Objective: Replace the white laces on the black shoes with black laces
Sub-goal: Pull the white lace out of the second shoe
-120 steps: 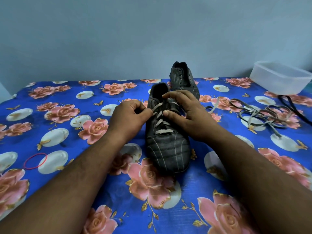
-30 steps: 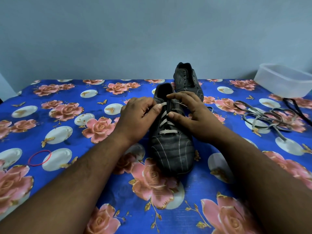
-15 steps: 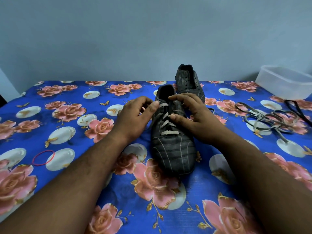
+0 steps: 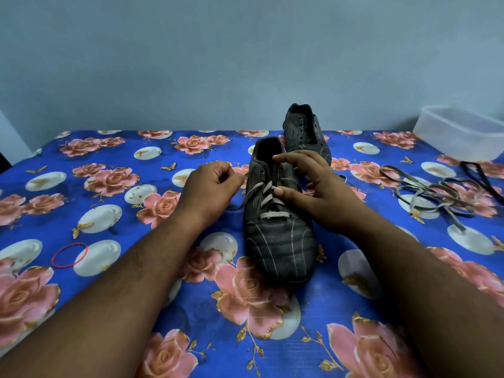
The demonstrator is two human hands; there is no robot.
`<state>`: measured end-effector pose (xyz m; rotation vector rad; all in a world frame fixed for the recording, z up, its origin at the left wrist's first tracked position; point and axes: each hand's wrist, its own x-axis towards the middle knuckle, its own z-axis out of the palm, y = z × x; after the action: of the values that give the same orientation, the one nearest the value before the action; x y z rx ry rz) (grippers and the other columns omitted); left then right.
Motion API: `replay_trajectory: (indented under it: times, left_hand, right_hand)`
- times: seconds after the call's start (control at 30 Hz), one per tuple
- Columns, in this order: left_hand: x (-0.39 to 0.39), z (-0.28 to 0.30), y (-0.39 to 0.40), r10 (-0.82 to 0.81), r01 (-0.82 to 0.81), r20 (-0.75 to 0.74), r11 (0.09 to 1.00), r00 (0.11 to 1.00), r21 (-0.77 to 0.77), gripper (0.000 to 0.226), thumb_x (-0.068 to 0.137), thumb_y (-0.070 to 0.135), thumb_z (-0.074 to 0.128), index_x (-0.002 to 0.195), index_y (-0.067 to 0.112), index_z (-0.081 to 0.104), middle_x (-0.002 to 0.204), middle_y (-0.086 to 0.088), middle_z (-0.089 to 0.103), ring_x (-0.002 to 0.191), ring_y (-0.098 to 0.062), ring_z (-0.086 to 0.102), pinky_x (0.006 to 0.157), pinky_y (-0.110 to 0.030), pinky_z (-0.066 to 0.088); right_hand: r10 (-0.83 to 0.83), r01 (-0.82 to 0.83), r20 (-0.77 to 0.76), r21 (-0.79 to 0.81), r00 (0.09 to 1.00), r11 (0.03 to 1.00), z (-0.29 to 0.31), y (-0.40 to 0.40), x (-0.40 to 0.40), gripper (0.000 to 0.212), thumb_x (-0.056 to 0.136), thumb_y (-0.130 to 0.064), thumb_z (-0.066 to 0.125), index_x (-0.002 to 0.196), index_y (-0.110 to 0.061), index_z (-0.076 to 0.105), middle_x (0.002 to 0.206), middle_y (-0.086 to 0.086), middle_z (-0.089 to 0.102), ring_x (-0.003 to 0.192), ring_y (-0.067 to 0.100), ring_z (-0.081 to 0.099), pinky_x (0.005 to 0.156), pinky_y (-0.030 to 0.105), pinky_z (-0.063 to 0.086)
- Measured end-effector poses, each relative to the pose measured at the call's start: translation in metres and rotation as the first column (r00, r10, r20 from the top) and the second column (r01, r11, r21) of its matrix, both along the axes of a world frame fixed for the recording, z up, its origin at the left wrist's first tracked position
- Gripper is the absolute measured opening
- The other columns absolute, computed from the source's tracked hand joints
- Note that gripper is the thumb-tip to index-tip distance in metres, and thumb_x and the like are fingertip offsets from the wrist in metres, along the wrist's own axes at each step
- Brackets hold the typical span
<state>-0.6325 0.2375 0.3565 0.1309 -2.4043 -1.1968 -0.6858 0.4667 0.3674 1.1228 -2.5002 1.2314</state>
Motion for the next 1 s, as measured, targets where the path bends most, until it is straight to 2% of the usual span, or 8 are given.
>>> replay_trajectory:
  times: [0.13,0.23,0.3,0.4,0.57,0.73,0.87,1.0]
  left_hand:
    - [-0.001,-0.004,-0.009,0.113,-0.099,0.077,0.982,0.991,-0.162,0.029,0.078,0.035,0.062,0.106,0.030,0.059,0.103,0.014,0.061,0.100,-0.017,0.058,0.089,-0.039,0.050]
    - [0.003,0.004,-0.002,-0.054,0.055,0.070,0.998,0.996,-0.014,0.015,0.096,0.031,0.061,0.095,0.016,0.064,0.085,0.008,0.068,0.079,-0.014,0.064,0.074,-0.033,0.052]
    - [0.007,0.009,0.005,-0.203,0.189,0.122,0.975,0.972,0.118,0.049,0.101,0.047,0.054,0.083,0.002,0.062,0.064,0.003,0.063,0.056,-0.011,0.057,0.060,-0.025,0.048]
    - [0.013,0.011,0.008,-0.334,0.311,0.182,0.939,0.925,0.144,0.069,0.087,0.066,0.051,0.075,-0.002,0.055,0.056,-0.004,0.056,0.052,-0.015,0.049,0.056,-0.027,0.043]
    - [0.013,0.011,-0.002,-0.473,0.450,0.177,0.880,0.863,0.152,0.031,0.096,0.030,0.068,0.072,0.013,0.059,0.059,-0.006,0.054,0.054,-0.016,0.046,0.054,-0.027,0.037]
    - [0.008,0.010,-0.017,-0.337,0.337,0.083,0.941,0.938,0.013,0.032,0.099,0.035,0.063,0.074,0.016,0.058,0.066,0.002,0.057,0.063,-0.012,0.050,0.068,-0.037,0.046]
    - [0.002,0.003,-0.022,-0.167,0.165,0.051,0.986,0.985,0.029,0.043,0.089,0.059,0.067,0.086,0.016,0.064,0.061,0.005,0.057,0.056,-0.013,0.051,0.065,-0.044,0.051]
    - [0.001,0.002,-0.016,-0.108,0.086,-0.102,0.976,0.989,-0.198,0.028,0.086,0.048,0.063,0.108,0.031,0.067,0.100,0.009,0.064,0.085,-0.011,0.056,0.082,-0.039,0.052]
  right_hand:
    - [-0.046,0.046,0.027,-0.021,0.999,0.999,0.000,0.003,-0.004,0.058,0.077,-0.064,0.074,0.127,-0.039,0.056,0.119,-0.013,0.057,0.106,0.002,0.058,0.086,0.019,0.049]
    - [-0.121,0.123,0.130,-0.009,0.984,0.992,0.004,0.011,-0.009,0.033,0.082,-0.050,0.077,0.104,-0.028,0.064,0.091,0.005,0.069,0.071,0.013,0.066,0.063,0.036,0.057]
    - [-0.084,0.105,0.259,-0.068,0.962,0.992,0.008,0.015,-0.008,0.022,0.093,-0.033,0.070,0.094,-0.012,0.065,0.084,0.024,0.067,0.063,0.029,0.060,0.060,0.051,0.051]
    - [0.054,0.059,0.413,-0.257,0.909,0.965,0.014,0.021,-0.008,0.029,0.101,-0.023,0.059,0.093,0.004,0.059,0.080,0.022,0.065,0.072,0.026,0.055,0.068,0.043,0.046]
    - [0.077,0.112,0.520,-0.323,0.851,0.940,0.018,0.022,-0.009,0.028,0.096,-0.032,0.063,0.081,-0.008,0.059,0.061,0.007,0.045,0.051,0.016,0.040,0.050,0.029,0.037]
    - [-0.184,0.232,0.228,-0.206,0.956,0.951,0.013,0.024,-0.010,0.026,0.087,-0.032,0.077,0.085,-0.008,0.067,0.078,0.017,0.070,0.062,0.009,0.055,0.055,0.014,0.043]
    - [-0.260,0.264,0.045,-0.117,0.965,0.958,0.009,0.024,-0.015,0.018,0.084,-0.034,0.080,0.094,-0.023,0.071,0.095,0.002,0.068,0.081,0.005,0.058,0.072,0.015,0.043]
    - [-0.254,0.229,-0.243,-0.125,0.936,0.965,0.008,0.017,-0.011,0.020,0.084,-0.040,0.078,0.101,-0.031,0.072,0.107,-0.006,0.060,0.108,0.017,0.051,0.093,0.027,0.037]
